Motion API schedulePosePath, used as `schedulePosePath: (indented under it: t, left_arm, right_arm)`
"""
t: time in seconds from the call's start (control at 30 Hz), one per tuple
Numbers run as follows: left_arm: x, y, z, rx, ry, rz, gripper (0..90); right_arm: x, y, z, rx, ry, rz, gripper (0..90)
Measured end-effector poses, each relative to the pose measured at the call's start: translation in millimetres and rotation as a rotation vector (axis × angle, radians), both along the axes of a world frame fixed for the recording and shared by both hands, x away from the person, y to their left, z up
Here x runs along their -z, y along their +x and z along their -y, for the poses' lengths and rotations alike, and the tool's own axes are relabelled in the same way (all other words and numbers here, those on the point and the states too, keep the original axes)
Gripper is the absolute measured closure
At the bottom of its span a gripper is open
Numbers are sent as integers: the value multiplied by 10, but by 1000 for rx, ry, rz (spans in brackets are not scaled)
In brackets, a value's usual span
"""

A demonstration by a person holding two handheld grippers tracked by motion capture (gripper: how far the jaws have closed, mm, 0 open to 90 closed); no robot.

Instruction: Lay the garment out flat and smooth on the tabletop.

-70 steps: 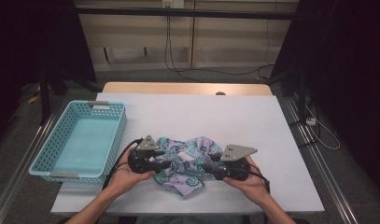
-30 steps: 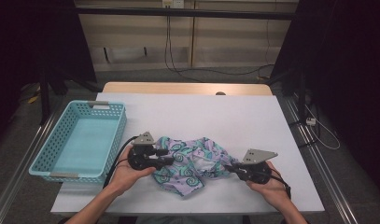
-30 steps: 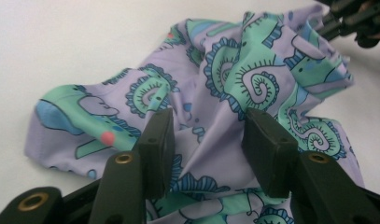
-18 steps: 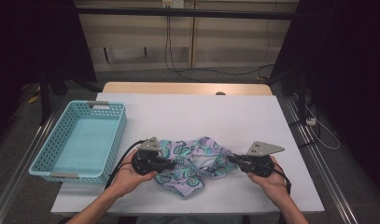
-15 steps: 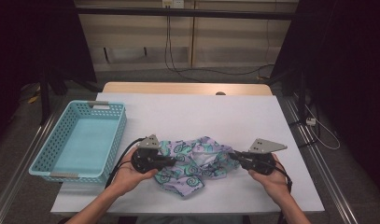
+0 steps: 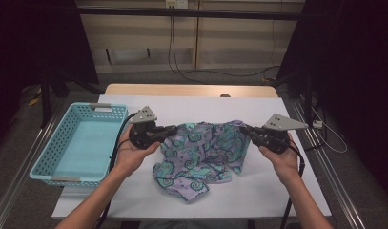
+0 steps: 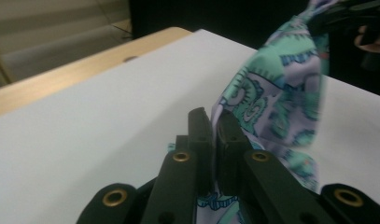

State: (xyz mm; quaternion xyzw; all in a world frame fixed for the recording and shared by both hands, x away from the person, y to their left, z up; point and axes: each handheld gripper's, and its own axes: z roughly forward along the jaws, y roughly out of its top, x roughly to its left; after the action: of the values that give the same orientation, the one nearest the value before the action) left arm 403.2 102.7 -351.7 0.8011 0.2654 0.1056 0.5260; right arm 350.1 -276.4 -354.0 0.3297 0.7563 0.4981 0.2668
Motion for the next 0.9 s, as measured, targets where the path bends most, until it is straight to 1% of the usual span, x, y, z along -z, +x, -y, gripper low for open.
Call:
schedulePosePath:
  t: [0.03,0.07,0.1,0.13,0.17,0.27,0.3,0.33,0.4,0.43,0.47,0.5,0.53,0.57,0.6,0.67,0.73,0.77,0.8,0.83,0.87,0.9]
  left_arm:
    - [-12,37,4,-8,-11,-3,871]
    - [-12,37,4,-8,-11,-3,871]
    - [-34,101,13,-26,-15,-2,871]
    - [-34,101,13,-26,-15,-2,871]
    - [-38,159,30,-41,-28,-7,871]
    - [-31,244,54,-89,-48,-11,871]
    - [-31,244,54,-89,-48,-11,871]
    - [-30,303,55,-123,-72,-18,871]
    - [-39,350,58,-151,-90,-13,871]
    - [-39,350,58,-151,-90,-13,871]
    - [-58,385,53,-168,-100,-5,871]
    - [-58,385,53,-168,-100,-5,871]
    - [-73,405,35,-185,-96,11,871]
    - [-80,451,-1,-195,-125,-6,871]
    - [-72,469,-12,-198,-125,-5,871]
    - [-20,513,-24,-208,-114,-25,871]
    - [50,544,-15,-225,-76,-31,871]
    - [95,567,-14,-226,-67,-50,871]
    - [95,567,-14,-226,-67,-50,870]
    - [128,589,-15,-230,-67,-61,870]
    - [156,614,-18,-234,-71,-72,870]
    - [199,672,-23,-237,-71,-92,869]
  right_arm:
    - [-32,30,7,5,-4,3,888]
    - [-58,60,16,9,-3,5,888]
    - [-84,99,23,14,-3,7,888]
    - [-96,122,22,18,-3,8,888]
    - [-112,162,16,24,-7,9,889]
    - [-148,268,2,32,-5,12,888]
    - [-163,314,-2,38,0,8,889]
    - [-178,368,-5,43,4,8,889]
    - [-212,476,-18,55,8,7,888]
    - [-231,527,-28,57,11,10,888]
    - [-256,584,-47,61,9,16,889]
    - [-256,584,-47,61,9,16,889]
    - [-287,668,-73,57,4,23,888]
    - [-293,713,-82,58,2,23,888]
    - [-289,761,-94,59,4,17,888]
    - [-244,849,-117,63,6,-1,888]
    - [-146,941,-152,66,5,-28,888]
    - [-90,982,-172,65,6,-39,887]
    - [-90,982,-172,65,6,-39,887]
    - [23,1069,-205,70,7,-63,886]
    - [23,1069,-205,70,7,-63,886]
    - [95,1149,-217,79,15,-78,884]
